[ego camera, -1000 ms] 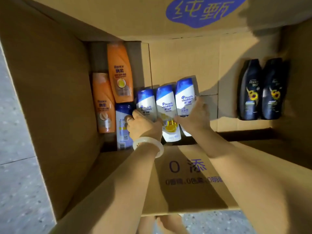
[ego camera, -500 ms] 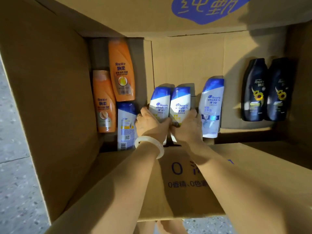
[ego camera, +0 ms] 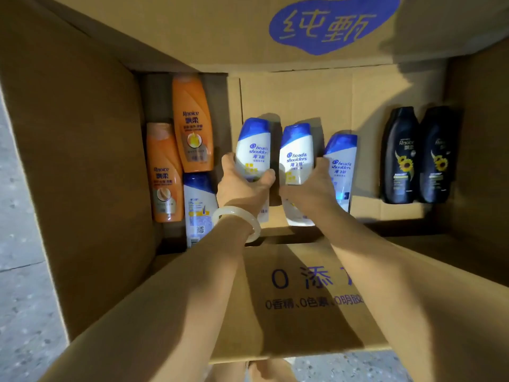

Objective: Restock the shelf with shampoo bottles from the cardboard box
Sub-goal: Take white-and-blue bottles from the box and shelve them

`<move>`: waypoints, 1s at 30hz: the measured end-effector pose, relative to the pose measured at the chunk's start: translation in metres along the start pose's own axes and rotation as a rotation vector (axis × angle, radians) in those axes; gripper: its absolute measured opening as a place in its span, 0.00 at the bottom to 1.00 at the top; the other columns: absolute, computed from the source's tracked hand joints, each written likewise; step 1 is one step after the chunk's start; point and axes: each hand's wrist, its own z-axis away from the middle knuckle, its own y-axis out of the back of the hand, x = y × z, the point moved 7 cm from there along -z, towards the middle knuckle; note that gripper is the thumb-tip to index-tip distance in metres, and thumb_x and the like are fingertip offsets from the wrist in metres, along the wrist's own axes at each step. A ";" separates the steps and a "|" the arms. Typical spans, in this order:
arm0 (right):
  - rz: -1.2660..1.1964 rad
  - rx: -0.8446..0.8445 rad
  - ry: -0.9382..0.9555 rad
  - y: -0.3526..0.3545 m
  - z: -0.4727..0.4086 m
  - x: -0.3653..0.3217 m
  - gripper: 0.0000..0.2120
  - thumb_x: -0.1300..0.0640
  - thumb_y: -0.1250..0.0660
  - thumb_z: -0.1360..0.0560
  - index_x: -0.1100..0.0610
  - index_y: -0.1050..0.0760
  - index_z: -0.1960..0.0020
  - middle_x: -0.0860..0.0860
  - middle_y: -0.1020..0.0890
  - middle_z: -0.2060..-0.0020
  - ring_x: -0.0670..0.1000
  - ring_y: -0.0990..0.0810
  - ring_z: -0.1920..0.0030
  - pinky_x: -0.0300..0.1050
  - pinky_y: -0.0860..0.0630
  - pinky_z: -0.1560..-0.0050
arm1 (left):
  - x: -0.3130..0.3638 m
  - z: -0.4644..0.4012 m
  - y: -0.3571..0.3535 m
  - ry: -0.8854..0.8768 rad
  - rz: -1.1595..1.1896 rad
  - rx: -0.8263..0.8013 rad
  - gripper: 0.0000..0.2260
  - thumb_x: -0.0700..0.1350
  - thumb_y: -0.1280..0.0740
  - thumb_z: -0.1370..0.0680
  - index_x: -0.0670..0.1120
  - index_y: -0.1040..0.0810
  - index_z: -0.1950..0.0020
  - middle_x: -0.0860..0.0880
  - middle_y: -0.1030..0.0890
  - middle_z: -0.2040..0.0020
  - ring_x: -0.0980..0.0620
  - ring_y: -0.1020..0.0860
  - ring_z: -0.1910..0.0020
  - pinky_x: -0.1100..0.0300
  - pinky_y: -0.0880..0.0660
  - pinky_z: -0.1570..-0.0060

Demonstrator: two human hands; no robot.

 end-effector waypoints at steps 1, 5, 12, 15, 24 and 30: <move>-0.037 -0.013 0.020 0.007 0.003 -0.006 0.33 0.60 0.26 0.36 0.56 0.41 0.39 0.49 0.28 0.53 0.53 0.25 0.48 0.45 0.29 0.52 | 0.005 0.004 0.004 -0.025 0.051 -0.019 0.27 0.50 0.27 0.30 0.49 0.37 0.37 0.58 0.27 0.59 0.53 0.24 0.57 0.57 0.24 0.57; -0.211 -0.031 0.136 0.040 0.034 -0.047 0.29 0.63 0.24 0.39 0.53 0.39 0.48 0.43 0.26 0.61 0.48 0.24 0.58 0.44 0.24 0.59 | 0.042 0.038 0.033 -0.128 0.272 -0.093 0.25 0.43 0.25 0.32 0.48 0.35 0.41 0.56 0.24 0.55 0.58 0.22 0.58 0.64 0.22 0.60; -0.372 -0.021 0.356 0.124 0.153 -0.151 0.26 0.63 0.23 0.37 0.48 0.39 0.57 0.46 0.22 0.59 0.44 0.20 0.58 0.46 0.20 0.55 | 0.155 0.129 0.132 -0.313 0.509 -0.038 0.22 0.34 0.25 0.34 0.52 0.33 0.54 0.52 0.23 0.61 0.63 0.23 0.68 0.69 0.25 0.68; -0.339 -0.027 0.412 0.168 0.216 -0.207 0.25 0.56 0.22 0.39 0.48 0.37 0.55 0.49 0.20 0.54 0.50 0.19 0.53 0.50 0.20 0.54 | 0.209 0.178 0.187 -0.428 0.560 -0.026 0.21 0.35 0.24 0.35 0.50 0.31 0.52 0.52 0.22 0.60 0.64 0.22 0.68 0.68 0.25 0.67; -0.361 -0.106 0.804 0.281 0.434 -0.370 0.27 0.66 0.25 0.37 0.50 0.36 0.48 0.45 0.20 0.55 0.41 0.20 0.57 0.41 0.21 0.55 | 0.347 0.371 0.368 -0.744 0.686 0.162 0.22 0.34 0.24 0.36 0.50 0.29 0.50 0.43 0.20 0.52 0.55 0.19 0.59 0.63 0.22 0.60; -0.333 -0.219 1.104 0.319 0.599 -0.459 0.29 0.69 0.25 0.37 0.46 0.36 0.49 0.44 0.20 0.53 0.33 0.21 0.62 0.31 0.22 0.60 | 0.387 0.507 0.494 -0.885 0.743 0.309 0.21 0.31 0.26 0.33 0.48 0.30 0.49 0.47 0.19 0.56 0.59 0.19 0.63 0.66 0.22 0.65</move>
